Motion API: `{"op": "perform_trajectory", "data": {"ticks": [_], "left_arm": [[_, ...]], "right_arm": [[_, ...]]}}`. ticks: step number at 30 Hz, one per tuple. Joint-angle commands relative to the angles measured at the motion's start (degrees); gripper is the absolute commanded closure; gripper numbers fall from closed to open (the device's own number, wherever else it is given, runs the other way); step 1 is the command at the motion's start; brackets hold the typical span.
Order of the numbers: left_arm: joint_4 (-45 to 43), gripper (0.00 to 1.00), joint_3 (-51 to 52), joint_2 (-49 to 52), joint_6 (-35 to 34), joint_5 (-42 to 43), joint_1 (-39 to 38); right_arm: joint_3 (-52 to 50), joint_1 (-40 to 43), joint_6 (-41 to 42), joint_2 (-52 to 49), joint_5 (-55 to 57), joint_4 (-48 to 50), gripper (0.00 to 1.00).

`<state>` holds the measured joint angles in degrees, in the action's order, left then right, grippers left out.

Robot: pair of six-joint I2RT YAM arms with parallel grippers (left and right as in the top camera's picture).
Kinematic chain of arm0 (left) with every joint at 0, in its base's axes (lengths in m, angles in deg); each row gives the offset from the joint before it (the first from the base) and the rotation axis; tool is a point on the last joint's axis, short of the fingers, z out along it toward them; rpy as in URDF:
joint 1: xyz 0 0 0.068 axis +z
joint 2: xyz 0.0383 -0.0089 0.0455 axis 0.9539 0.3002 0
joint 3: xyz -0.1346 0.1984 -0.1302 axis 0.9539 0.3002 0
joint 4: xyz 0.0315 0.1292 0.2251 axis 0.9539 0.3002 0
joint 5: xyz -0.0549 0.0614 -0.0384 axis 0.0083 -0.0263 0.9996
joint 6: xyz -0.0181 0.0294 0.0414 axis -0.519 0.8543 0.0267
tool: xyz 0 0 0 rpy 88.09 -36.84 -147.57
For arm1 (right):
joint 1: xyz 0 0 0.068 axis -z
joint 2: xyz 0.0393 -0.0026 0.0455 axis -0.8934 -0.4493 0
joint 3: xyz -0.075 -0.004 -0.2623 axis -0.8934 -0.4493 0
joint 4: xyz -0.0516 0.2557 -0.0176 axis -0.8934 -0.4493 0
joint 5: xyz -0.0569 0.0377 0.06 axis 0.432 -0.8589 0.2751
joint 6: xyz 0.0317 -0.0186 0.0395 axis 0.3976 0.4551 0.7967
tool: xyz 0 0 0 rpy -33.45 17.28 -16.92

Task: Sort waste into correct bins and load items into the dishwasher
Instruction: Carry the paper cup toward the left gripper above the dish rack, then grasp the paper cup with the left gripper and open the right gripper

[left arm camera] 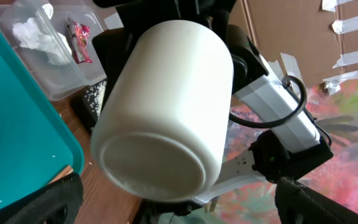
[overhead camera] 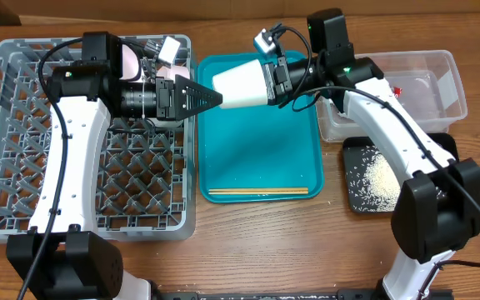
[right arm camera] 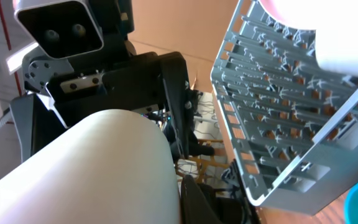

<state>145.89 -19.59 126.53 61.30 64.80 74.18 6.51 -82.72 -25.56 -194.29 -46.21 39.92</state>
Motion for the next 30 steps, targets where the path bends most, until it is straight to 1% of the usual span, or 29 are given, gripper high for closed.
{"op": "perform_trajectory", "data": {"ticks": [1,5,13,14,22,25,27,30], "left_arm": [[-0.50,0.00,-1.16,0.26,-0.87,0.98,0.04],[-1.53,0.01,-1.16,0.26,-0.87,3.41,0.04],[-1.77,0.11,-1.16,0.26,-1.36,3.58,0.09],[-1.75,0.12,-1.16,0.26,-1.53,3.61,0.09],[-1.36,0.16,-1.16,0.26,-1.99,3.98,0.04],[-1.36,0.20,-1.16,0.26,-2.19,3.98,0.02],[-1.36,0.23,-1.16,0.26,-2.21,3.98,0.04],[-1.40,0.24,-1.16,0.26,-2.21,3.98,0.04]], "right_arm": [[0.55,-3.08,5.33,1.22,3.48,0.72,0.96],[0.55,-5.46,6.27,1.22,5.92,0.70,0.96],[0.55,-5.97,8.76,1.22,7.23,1.14,0.96],[0.55,-5.97,9.51,1.22,7.23,1.84,0.96],[0.55,-5.97,17.53,1.22,7.32,10.16,0.96],[0.55,-5.97,20.20,1.22,7.32,12.50,0.96],[0.55,-5.97,20.57,1.22,7.26,13.09,0.96],[0.55,-6.03,20.50,1.22,6.45,13.16,0.96]]}}
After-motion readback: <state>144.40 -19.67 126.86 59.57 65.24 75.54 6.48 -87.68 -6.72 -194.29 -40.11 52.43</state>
